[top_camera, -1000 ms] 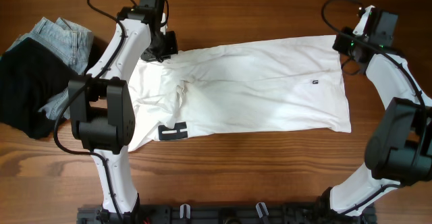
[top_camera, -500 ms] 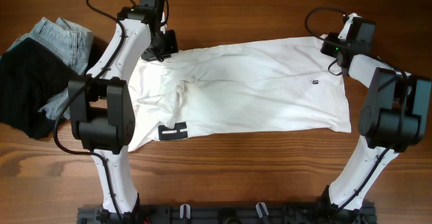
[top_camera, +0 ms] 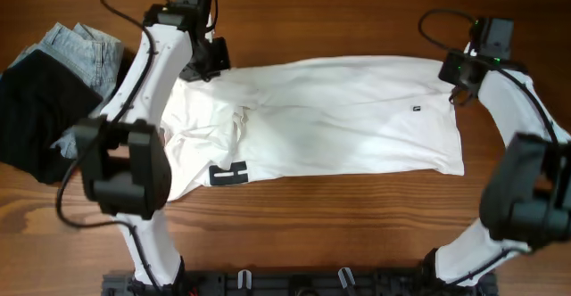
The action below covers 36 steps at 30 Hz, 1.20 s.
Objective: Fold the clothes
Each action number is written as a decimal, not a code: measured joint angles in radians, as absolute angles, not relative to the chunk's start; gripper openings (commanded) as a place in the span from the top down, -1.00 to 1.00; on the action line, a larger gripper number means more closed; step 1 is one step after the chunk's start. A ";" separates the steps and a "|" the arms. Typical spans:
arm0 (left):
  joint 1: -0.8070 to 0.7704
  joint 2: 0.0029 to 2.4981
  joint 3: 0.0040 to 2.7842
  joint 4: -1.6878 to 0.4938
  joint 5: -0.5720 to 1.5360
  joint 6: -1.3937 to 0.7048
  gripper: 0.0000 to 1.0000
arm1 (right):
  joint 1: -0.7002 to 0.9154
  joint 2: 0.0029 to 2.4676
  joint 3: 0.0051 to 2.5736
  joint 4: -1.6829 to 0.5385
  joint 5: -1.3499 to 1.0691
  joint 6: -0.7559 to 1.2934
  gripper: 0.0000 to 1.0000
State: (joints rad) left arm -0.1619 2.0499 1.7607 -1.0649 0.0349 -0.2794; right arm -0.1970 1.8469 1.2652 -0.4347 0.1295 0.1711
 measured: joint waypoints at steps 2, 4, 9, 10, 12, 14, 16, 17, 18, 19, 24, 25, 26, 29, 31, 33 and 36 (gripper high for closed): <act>-0.162 1.996 1.763 -1.171 0.000 -0.324 0.92 | -0.197 1.807 1.270 -0.555 0.144 0.171 0.91; -0.162 1.988 1.765 -1.283 -0.012 -0.362 0.92 | -0.197 1.807 1.266 -0.665 0.179 0.171 0.91; -0.166 1.988 1.764 -1.491 -0.018 -0.429 0.92 | -0.197 1.807 1.265 -0.822 0.258 0.175 0.91; -0.167 1.988 1.761 -1.523 -0.018 -0.433 0.92 | -0.197 1.807 1.265 -0.853 0.264 0.175 0.91; -0.171 1.988 1.739 -1.551 -0.018 -0.434 0.92 | -0.197 1.807 1.265 -0.880 0.271 0.178 0.89; -0.178 1.988 1.713 -1.581 -0.017 -0.436 0.67 | -0.197 1.807 1.265 -0.913 0.271 0.178 0.73; -0.183 1.988 1.705 -1.632 -0.018 -0.441 0.47 | -0.197 1.807 1.265 -0.946 0.275 0.180 0.68; -0.184 1.988 1.705 -1.648 -0.017 -0.448 0.36 | -0.198 1.807 1.265 -0.953 0.276 0.181 0.59; -0.183 1.988 1.704 -1.672 -0.018 -0.446 0.11 | -0.198 1.807 1.265 -0.959 0.279 0.181 0.56; -0.183 1.988 1.703 -1.682 -0.018 -0.446 0.11 | -0.198 1.807 1.265 -0.963 0.282 0.181 0.56; -0.183 1.986 1.697 -1.482 -0.018 -0.447 0.17 | -0.198 1.807 1.265 -0.964 0.282 0.181 0.49; -0.183 1.986 1.694 -1.426 -0.027 -0.451 0.15 | -0.198 1.807 1.265 -0.966 0.282 0.181 0.48; -0.184 1.986 1.690 -1.393 -0.046 -0.460 0.15 | -0.198 1.807 1.265 -0.965 0.282 0.181 0.49; -0.181 1.985 1.613 -1.297 -0.097 -0.497 0.13 | -0.198 1.807 1.265 -0.965 0.282 0.181 0.47; -0.171 1.985 1.547 -1.231 -0.108 -0.508 0.08 | -0.198 1.807 1.265 -0.965 0.281 0.181 0.46; -0.148 1.986 1.481 -1.169 -0.113 -0.514 0.07 | -0.198 1.807 1.265 -0.963 0.281 0.181 0.46; -0.128 1.984 1.405 -1.077 -0.123 -0.515 0.18 | -0.198 1.807 1.265 -0.962 0.278 0.181 0.47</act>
State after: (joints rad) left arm -0.1280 1.9842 1.4052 -1.0767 -0.1226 -0.5148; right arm -0.1982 1.8072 1.2648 -0.9615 0.2775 0.1814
